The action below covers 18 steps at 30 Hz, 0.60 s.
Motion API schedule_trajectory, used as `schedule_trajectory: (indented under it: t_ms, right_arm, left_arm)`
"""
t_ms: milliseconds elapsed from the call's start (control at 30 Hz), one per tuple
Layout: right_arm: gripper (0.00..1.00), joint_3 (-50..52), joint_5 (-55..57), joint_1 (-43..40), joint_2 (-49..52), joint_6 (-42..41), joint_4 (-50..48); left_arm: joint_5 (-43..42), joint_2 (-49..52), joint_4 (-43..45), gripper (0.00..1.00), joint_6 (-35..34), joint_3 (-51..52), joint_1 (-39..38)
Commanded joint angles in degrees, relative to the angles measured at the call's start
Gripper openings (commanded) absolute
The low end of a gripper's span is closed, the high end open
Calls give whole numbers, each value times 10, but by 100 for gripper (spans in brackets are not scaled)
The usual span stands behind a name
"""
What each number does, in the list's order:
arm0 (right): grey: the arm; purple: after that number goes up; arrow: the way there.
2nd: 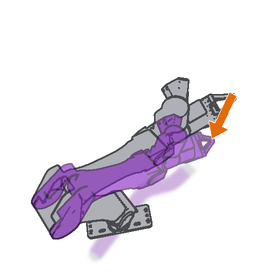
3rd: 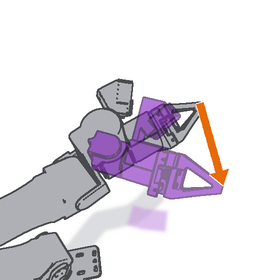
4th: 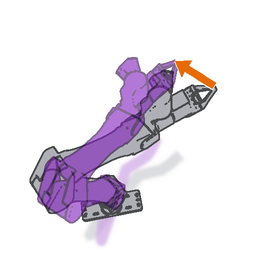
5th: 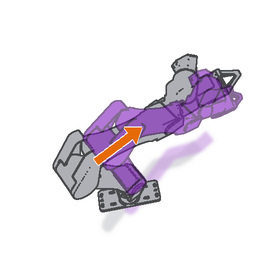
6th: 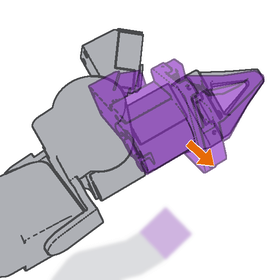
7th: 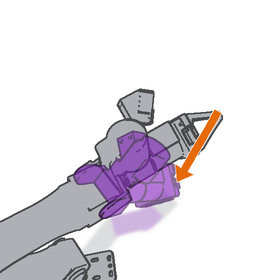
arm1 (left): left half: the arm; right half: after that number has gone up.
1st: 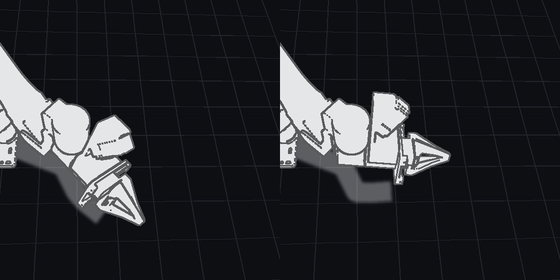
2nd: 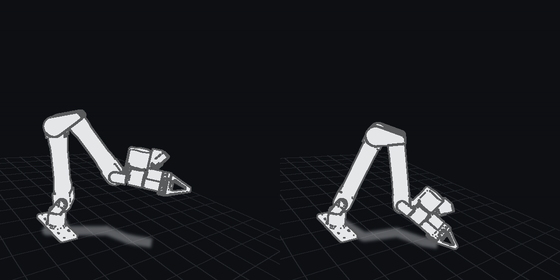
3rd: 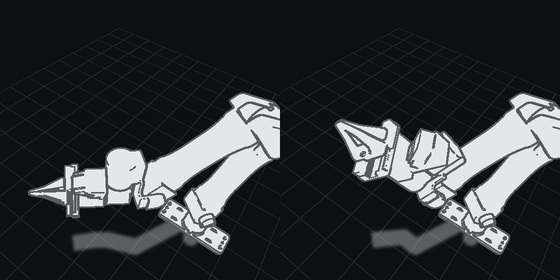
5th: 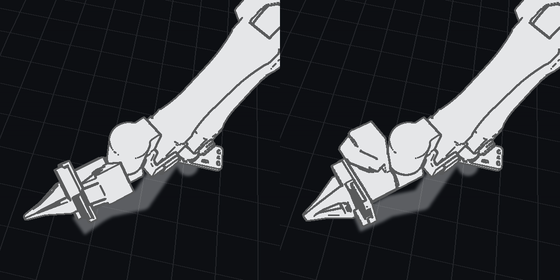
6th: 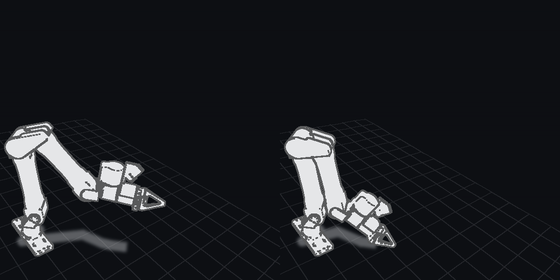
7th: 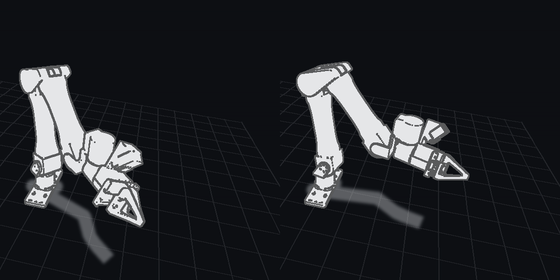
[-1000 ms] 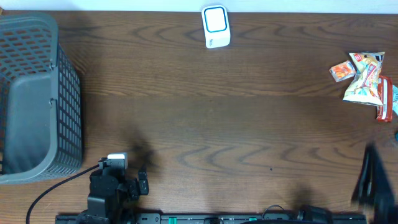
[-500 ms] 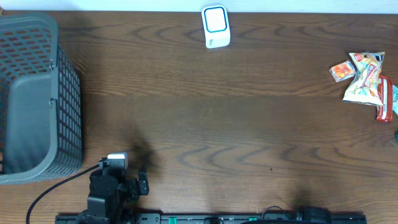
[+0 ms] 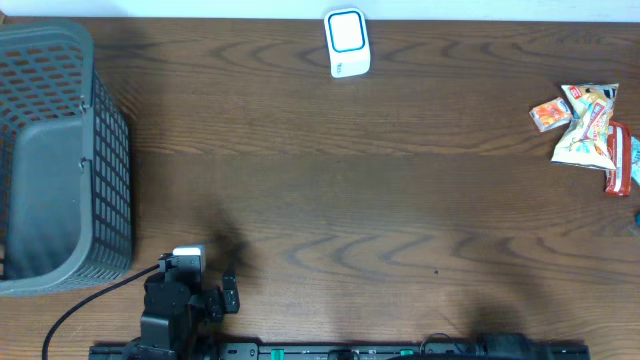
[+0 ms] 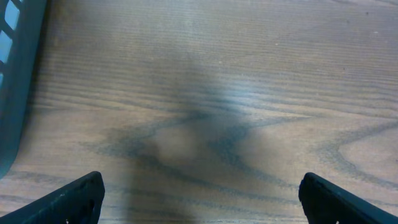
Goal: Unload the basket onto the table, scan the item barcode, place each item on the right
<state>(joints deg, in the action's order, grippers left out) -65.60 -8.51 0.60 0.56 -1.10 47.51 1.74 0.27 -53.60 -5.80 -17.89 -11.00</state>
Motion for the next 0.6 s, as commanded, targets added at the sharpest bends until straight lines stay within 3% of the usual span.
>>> schedule_trajectory:
  t_ms: [0,400,567]
  right_arm:
    - [99,92,4,-3,4,-6,-69]
    - [99,440,5,-12,3,-40,-432]
    - [99,533,30,-14,-3,-40,-518]
  left_arm:
    - [5,0,-4,100,-1,-1,-2]
    - [5,0,-4,100,-1,-1,-2]
    - [5,0,-4,100,-1,-1,-2]
